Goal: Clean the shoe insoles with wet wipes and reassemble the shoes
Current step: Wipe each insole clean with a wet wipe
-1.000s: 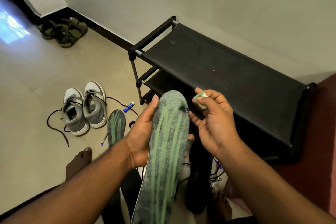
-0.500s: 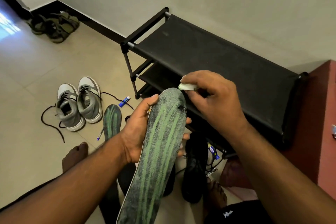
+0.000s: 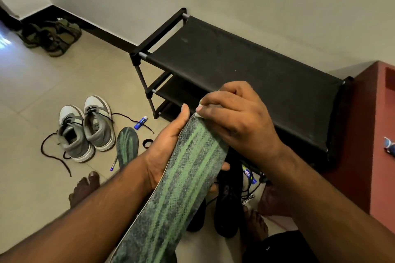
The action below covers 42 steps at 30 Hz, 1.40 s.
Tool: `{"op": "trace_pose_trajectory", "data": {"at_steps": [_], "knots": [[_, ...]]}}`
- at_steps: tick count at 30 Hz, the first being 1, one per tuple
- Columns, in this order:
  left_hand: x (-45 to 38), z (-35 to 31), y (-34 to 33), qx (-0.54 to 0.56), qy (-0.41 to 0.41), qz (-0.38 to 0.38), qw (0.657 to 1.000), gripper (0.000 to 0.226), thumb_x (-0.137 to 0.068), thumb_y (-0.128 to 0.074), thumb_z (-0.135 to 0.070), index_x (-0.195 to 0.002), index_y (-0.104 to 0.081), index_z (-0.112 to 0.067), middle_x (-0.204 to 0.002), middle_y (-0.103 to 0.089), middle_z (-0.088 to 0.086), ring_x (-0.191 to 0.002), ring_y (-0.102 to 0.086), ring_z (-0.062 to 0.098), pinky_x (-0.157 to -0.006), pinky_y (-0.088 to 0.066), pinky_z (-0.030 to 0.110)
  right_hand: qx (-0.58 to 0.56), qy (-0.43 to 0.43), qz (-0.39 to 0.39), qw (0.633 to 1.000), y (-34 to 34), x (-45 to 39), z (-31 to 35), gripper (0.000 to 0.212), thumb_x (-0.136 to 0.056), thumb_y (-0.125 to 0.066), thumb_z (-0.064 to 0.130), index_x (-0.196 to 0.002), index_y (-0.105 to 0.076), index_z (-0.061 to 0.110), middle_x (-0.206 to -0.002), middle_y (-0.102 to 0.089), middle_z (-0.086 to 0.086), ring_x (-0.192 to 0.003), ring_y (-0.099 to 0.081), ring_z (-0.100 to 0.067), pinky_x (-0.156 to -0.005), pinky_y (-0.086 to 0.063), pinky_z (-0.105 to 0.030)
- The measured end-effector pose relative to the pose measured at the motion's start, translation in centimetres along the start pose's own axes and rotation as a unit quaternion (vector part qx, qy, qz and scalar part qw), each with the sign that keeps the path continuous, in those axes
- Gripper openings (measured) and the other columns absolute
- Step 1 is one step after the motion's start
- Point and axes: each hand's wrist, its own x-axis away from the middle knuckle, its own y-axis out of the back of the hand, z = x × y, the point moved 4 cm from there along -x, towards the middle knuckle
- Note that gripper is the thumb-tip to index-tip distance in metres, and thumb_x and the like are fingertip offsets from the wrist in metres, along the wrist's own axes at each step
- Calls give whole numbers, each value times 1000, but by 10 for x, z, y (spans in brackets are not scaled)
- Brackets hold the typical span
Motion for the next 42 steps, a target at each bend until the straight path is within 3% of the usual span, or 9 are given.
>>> {"op": "trace_pose_trajectory", "data": {"at_steps": [5,10,13,21,25,36,42], "knots": [[-7,-2,-5,-5,-9,23,1000,81,-80,-43,-77,-130,-63,-15,-114,-64,21,-100,-60,44,-82,-50,56,19,0,-9,1000,1,-1,2,10,-90,-68,15,-86,-76,10,-97,-72,0,-84,-56,-28,-65,-44,-45],[-6,-3,0,-17,-17,-11,1000,80,-80,-49,-73,-135,-58,-16,-113,-63,22,-100,-61,45,-84,-48,56,40,-8,7,999,3,0,-3,9,-88,-69,19,-87,-77,15,-97,-72,4,-91,-51,-22,-71,-38,-36],[-1,-3,4,-34,-26,-36,998,77,-82,-47,-74,-126,-66,-14,-112,-65,21,-100,-62,43,-84,-47,54,52,-12,11,999,2,-1,-3,8,-87,-70,20,-87,-77,16,-95,-72,6,-95,-53,-22,-76,-33,-35],[11,-5,8,-83,-41,-106,990,82,-82,-37,-76,-105,-77,-8,-107,-66,27,-99,-59,41,-83,-50,50,65,-28,11,997,0,0,-6,7,-86,-71,21,-85,-77,17,-92,-72,8,-91,-61,-25,-77,-39,-40],[17,-7,8,-89,-59,-117,987,80,-82,-34,-74,-106,-77,-11,-105,-67,25,-92,-64,40,-78,-52,48,66,-44,19,997,-1,2,-10,6,-84,-73,20,-86,-77,17,-92,-72,8,-89,-60,-25,-74,-39,-40],[28,-16,18,-117,-109,-187,969,73,-83,-39,-69,-107,-76,-12,-112,-66,27,-95,-67,41,-83,-50,55,55,-105,25,993,-11,2,-10,14,-72,-78,13,-84,-77,20,-83,-72,11,-79,-62,-22,-73,-37,-34],[27,-21,14,-128,-149,-218,956,66,-78,-41,-66,-94,-80,-15,-112,-66,28,-101,-62,41,-86,-49,56,51,-141,41,988,-17,5,-9,14,-73,-74,15,-86,-77,20,-81,-72,11,-78,-61,-21,-71,-44,-36]]}}
